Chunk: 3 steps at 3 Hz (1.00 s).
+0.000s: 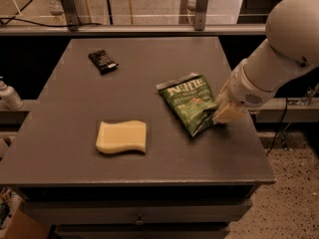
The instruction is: Move green jalapeno chip bag near rxbar chocolate
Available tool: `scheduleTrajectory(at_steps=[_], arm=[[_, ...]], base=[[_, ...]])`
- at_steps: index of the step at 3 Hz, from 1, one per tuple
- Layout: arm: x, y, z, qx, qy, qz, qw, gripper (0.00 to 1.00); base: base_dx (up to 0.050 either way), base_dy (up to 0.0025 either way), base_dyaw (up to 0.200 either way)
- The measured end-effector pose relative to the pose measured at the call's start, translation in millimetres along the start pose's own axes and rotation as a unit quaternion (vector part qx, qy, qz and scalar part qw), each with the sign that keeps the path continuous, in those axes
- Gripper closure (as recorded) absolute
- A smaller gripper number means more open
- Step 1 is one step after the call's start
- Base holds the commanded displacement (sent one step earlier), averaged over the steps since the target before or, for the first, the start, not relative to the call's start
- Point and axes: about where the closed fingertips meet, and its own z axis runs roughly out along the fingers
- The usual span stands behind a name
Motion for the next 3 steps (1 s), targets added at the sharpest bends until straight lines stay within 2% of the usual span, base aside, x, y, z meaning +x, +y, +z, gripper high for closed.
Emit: scheduleTrajectory(at_steps=[1, 2, 3], arm=[[-19.6, -11.1, -7.5, 0.007, -0.006, -0.003, 0.9999, 0.87], [-55.6, -33.1, -25.9, 0.031, -0.027, -0.010, 0.9991, 1.00], [-55.2, -33.5, -25.5, 0.033, -0.026, -0.008, 0.9991, 1.00]], base=[[0.000, 0.00000, 0.000], [0.000, 0.00000, 0.000], [0.000, 0.00000, 0.000]])
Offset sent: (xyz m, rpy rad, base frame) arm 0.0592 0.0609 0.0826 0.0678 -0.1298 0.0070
